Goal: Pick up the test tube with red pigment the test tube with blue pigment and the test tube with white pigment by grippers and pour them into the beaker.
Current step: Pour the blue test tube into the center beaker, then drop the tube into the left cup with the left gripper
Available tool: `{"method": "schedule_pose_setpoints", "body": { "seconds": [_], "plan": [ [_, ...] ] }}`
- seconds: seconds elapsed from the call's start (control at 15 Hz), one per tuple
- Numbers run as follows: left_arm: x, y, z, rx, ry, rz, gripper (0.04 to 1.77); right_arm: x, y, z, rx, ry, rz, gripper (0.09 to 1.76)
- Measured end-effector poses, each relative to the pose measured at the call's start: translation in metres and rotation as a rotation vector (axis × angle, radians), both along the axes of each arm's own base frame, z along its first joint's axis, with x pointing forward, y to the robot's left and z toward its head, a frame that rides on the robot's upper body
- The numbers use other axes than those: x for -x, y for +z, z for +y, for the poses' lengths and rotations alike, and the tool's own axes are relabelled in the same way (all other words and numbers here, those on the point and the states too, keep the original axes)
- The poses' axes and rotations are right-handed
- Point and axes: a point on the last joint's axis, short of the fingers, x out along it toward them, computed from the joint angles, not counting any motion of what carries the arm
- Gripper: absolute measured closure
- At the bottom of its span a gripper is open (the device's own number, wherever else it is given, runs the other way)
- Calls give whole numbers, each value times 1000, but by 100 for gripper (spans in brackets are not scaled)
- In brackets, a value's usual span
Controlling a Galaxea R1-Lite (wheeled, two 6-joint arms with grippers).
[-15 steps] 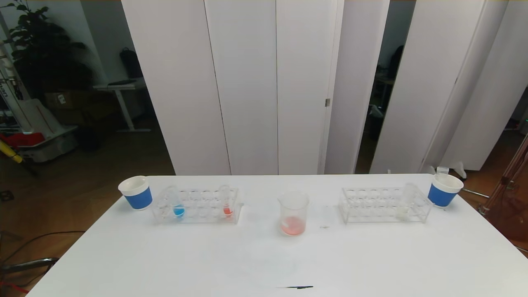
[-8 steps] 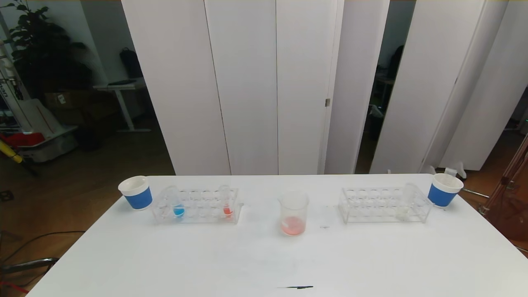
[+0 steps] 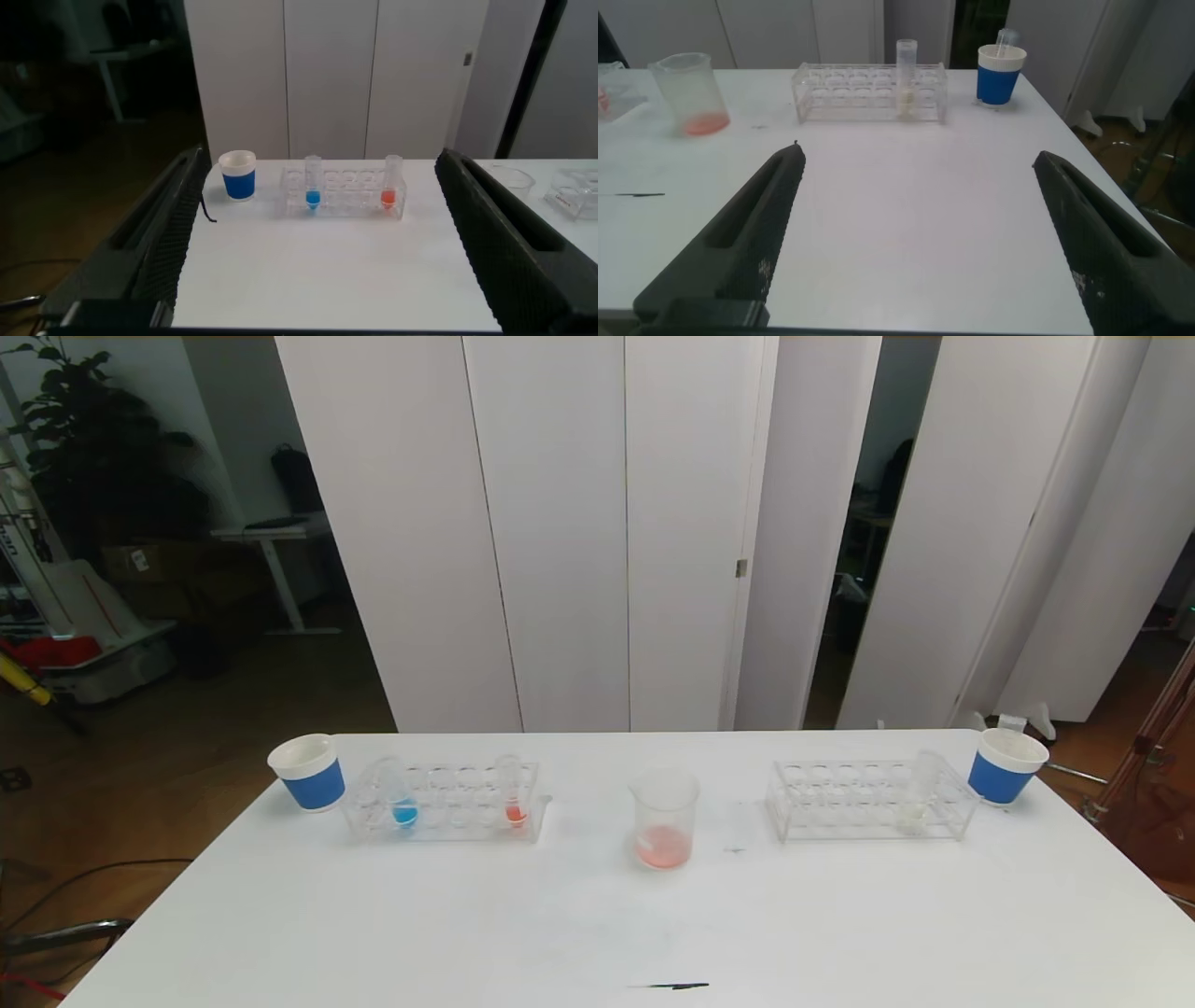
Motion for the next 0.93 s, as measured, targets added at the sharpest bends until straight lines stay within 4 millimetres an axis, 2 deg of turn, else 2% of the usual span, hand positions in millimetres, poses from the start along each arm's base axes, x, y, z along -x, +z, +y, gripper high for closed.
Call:
{"method": "schedule_pose_setpoints", "body": {
  "seconds": [0.27,0.47,0.67,0.8,0.93],
  "plan": [
    [-44,56,0,7,2,10,7,0,0,0,0,0,0,10],
    [-96,82,-1,8,6,52,7,0,0,0,0,0,0,10],
    [-154,84,-1,9,10,110,7,0,0,0,0,0,0,10],
    [-188,73,-1,23,15,178,7,0,0,0,0,0,0,10],
    [-214,57,-1,59,16,258,7,0,0,0,0,0,0,10]
  ]
}}
